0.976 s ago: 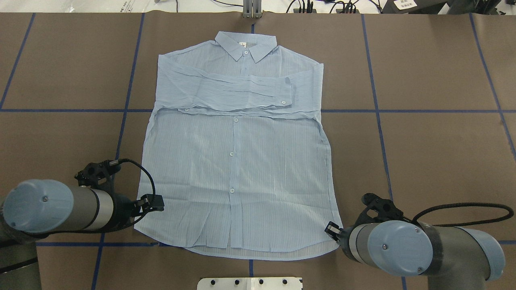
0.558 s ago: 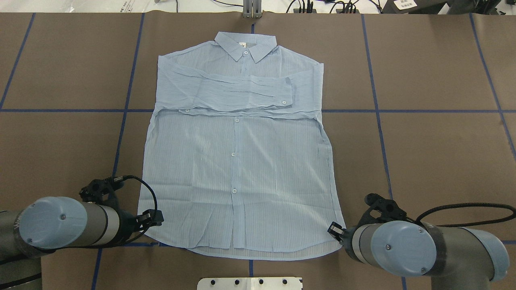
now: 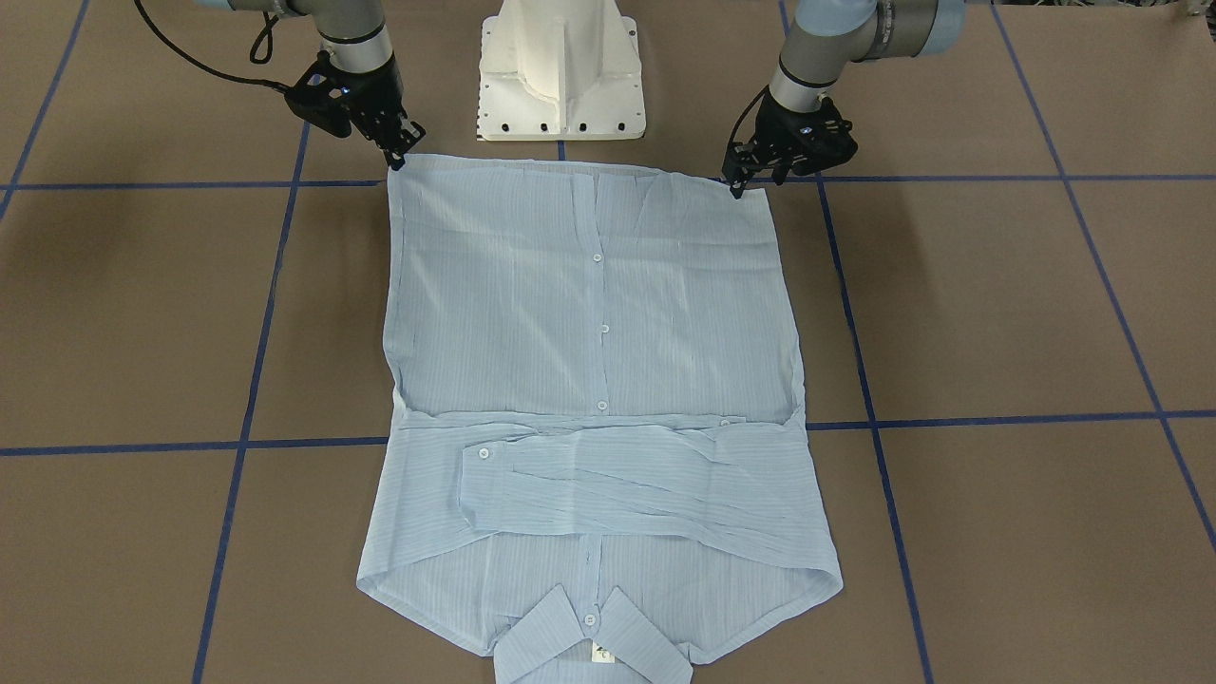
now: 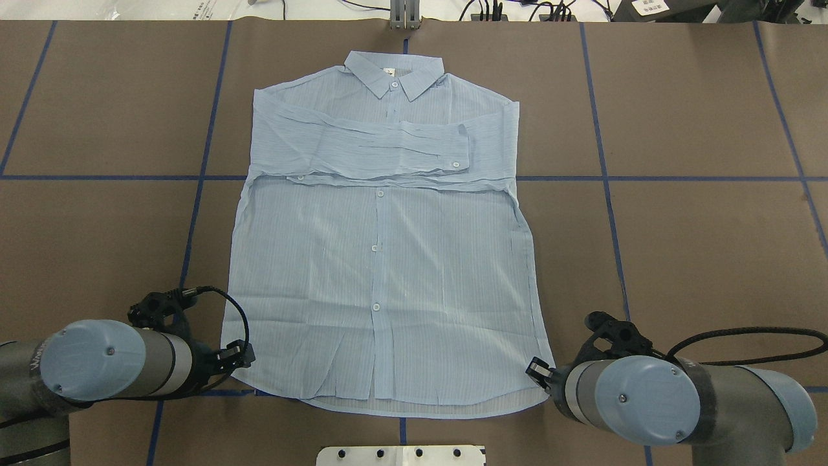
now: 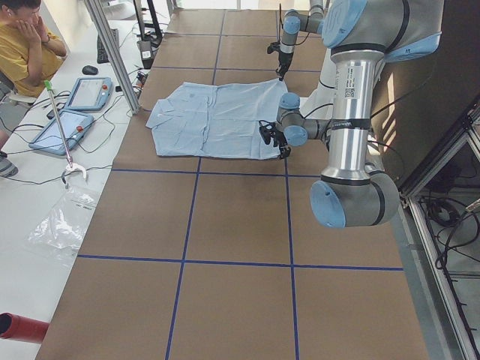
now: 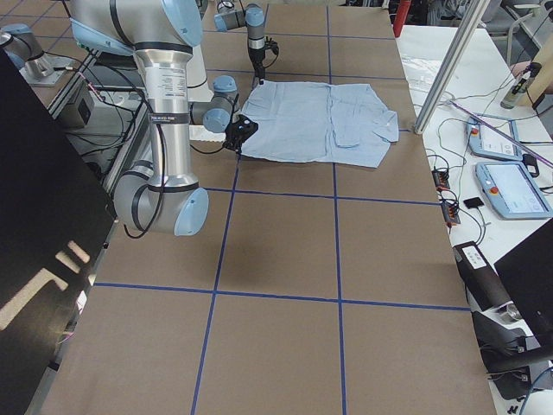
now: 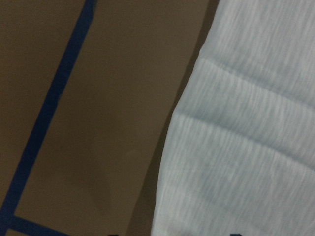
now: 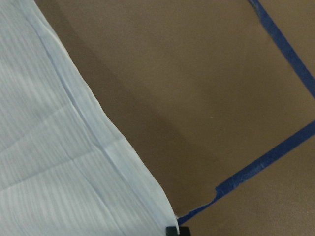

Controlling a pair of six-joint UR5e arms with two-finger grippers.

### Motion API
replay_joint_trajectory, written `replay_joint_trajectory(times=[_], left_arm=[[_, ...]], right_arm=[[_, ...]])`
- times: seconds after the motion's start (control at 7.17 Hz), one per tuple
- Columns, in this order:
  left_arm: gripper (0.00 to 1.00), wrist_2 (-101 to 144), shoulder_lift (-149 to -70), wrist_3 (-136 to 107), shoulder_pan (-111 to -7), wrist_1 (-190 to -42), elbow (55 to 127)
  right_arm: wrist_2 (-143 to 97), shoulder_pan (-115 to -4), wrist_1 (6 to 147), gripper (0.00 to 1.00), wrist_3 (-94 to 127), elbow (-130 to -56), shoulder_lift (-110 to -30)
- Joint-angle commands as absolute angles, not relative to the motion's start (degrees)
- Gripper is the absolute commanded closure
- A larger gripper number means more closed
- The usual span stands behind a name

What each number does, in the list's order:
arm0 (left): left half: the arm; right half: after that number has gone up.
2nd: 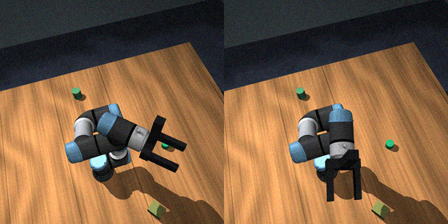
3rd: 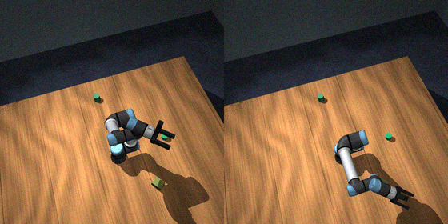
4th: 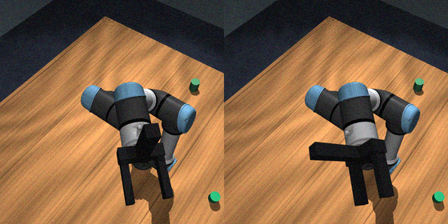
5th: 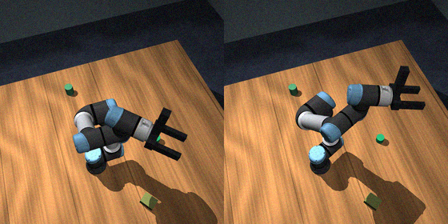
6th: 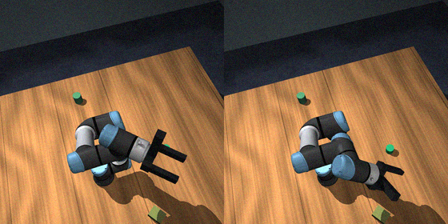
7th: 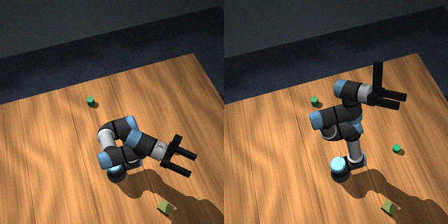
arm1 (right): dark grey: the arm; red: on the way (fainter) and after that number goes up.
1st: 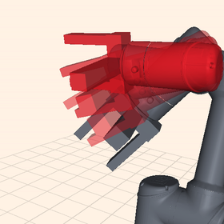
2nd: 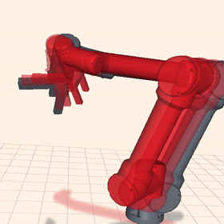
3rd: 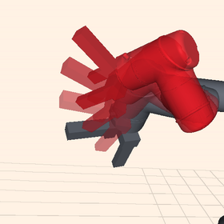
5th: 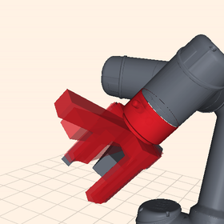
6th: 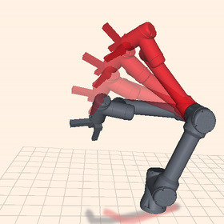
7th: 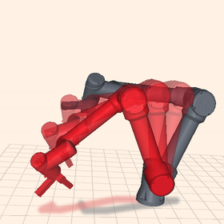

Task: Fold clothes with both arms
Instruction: 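Grasp both hem corners with the left and right grippers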

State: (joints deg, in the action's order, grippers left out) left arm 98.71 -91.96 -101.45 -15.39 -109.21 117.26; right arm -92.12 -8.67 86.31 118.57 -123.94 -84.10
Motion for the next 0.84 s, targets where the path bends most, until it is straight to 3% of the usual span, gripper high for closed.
replay_joint_trajectory(times=[0.0, 0.14, 0.7], left_arm=[[0.70, 98.70, -91.93, -101.60, -15.38, -109.16, 116.98], [1.00, 98.70, -91.85, -101.51, -15.47, -109.16, 117.07], [1.00, 98.79, -91.15, -101.60, -16.17, -108.90, 119.78]], right_arm=[[-92.20, -8.70, 86.31, 1.00, 118.56, -123.93, -84.11], [-92.20, -8.61, 86.31, 1.00, 118.56, -123.93, -84.11], [-92.20, -8.70, 86.31, 1.00, 118.56, -124.62, -84.02]])
